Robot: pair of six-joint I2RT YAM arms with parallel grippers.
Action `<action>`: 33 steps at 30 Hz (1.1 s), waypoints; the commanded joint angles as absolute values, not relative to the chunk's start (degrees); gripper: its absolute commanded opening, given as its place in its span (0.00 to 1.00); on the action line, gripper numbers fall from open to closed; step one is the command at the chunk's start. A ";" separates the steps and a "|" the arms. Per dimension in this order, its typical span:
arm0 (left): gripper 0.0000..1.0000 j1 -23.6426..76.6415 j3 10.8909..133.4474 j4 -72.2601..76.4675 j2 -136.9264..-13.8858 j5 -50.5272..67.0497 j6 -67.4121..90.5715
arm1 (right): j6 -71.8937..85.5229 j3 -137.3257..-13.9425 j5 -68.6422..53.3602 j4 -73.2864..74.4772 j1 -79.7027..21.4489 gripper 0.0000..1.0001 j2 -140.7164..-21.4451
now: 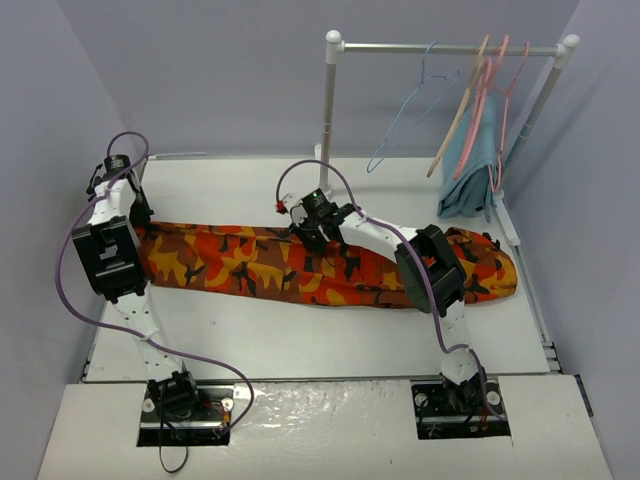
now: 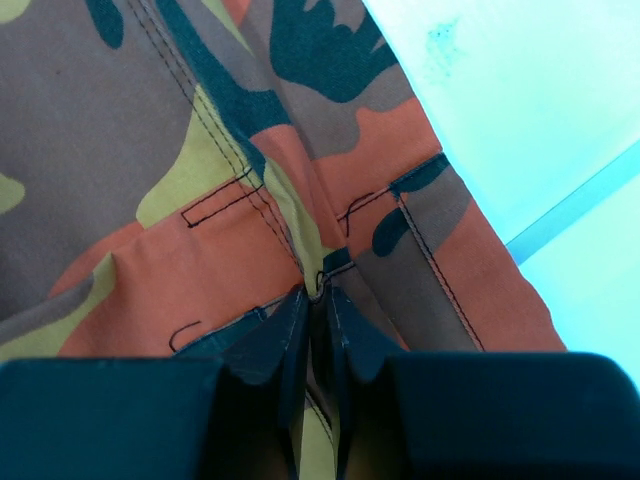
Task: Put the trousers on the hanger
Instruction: Fold the trousers
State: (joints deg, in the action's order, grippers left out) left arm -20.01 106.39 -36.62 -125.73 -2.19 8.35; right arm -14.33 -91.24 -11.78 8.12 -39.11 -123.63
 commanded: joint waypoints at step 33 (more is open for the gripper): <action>0.00 -20.65 111.37 -35.40 -120.43 -8.12 9.74 | -16.33 -99.39 1.28 12.32 -39.29 0.00 -116.30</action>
